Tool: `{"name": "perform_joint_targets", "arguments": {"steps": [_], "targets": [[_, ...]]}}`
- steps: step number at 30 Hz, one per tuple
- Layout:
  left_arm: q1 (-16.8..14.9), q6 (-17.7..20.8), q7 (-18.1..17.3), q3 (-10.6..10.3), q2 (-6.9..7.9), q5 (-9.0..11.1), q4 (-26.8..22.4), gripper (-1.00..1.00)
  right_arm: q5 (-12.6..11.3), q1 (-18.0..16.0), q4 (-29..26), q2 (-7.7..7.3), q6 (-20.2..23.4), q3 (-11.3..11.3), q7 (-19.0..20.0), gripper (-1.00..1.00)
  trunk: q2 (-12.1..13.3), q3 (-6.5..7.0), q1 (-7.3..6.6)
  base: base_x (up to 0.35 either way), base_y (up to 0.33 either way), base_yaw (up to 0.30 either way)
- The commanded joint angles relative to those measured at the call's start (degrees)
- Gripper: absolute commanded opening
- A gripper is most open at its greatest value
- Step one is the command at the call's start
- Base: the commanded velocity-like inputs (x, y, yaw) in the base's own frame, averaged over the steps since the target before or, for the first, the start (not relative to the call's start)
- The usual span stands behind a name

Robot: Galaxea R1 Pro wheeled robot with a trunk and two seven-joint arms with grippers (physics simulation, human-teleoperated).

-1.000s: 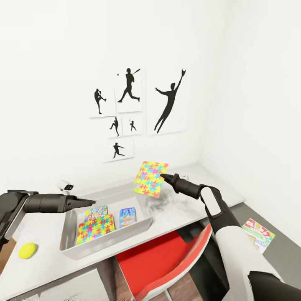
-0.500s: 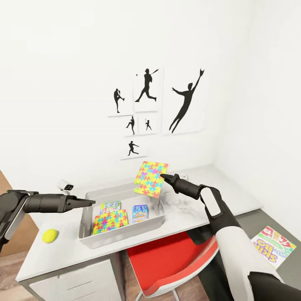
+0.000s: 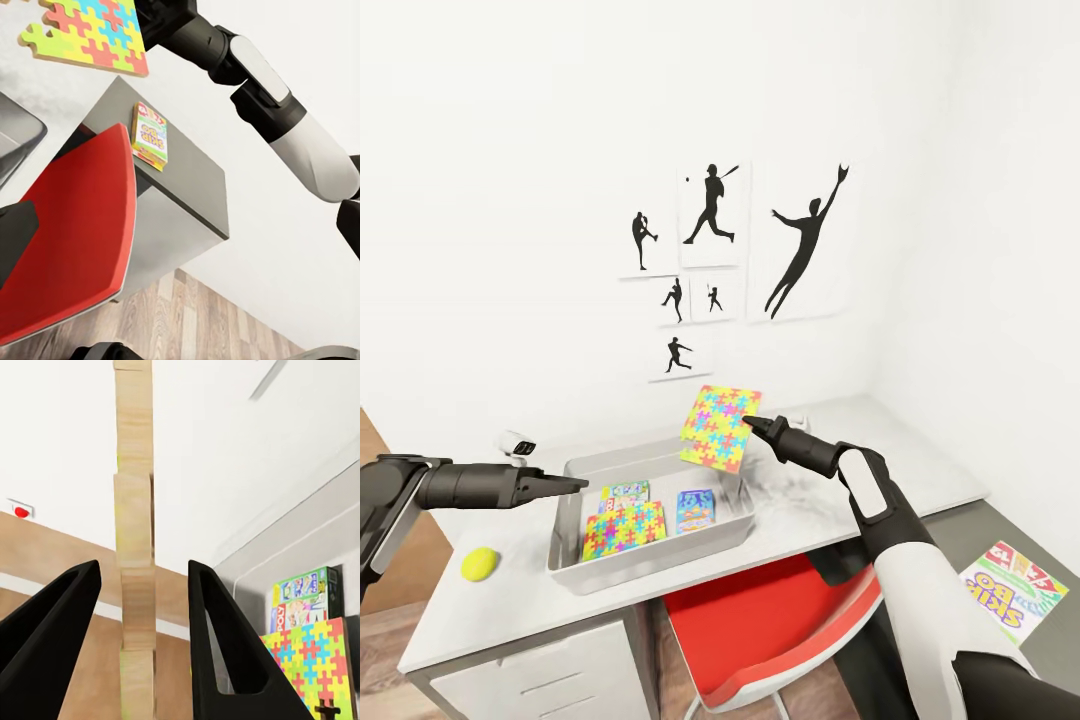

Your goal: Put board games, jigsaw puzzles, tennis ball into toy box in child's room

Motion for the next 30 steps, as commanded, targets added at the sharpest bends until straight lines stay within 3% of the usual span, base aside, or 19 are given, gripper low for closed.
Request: {"name": "perform_joint_targets", "arguments": {"steps": [1,13,22,30], "targets": [[-0.06,0.61,-0.21,-0.12,0.06,0.06,0.01,1.0,0.14,-0.05,0.0,0.07,0.38,-0.29,0.19,-1.0,-0.14,-0.14,0.04,0.0,0.0,0.0],[-0.06,0.6,-0.21,-0.12,0.06,0.07,0.01,1.0,0.15,0.06,-0.08,0.11,0.41,-0.29,0.11,-1.0,-0.14,-0.14,0.04,0.0,0.0,0.005],[-0.06,0.6,-0.21,-0.12,0.06,0.06,0.09,1.0,0.14,0.08,0.08,0.23,0.27,-0.2,-0.31,-1.0,-0.14,-0.43,0.04,-0.053,0.0,0.193],[-0.06,0.6,-0.21,-0.12,0.06,0.06,0.1,1.0,0.15,0.08,-0.02,0.25,0.27,-0.2,-0.25,-1.0,-0.14,-0.48,0.04,-0.005,0.0,0.024]]}}
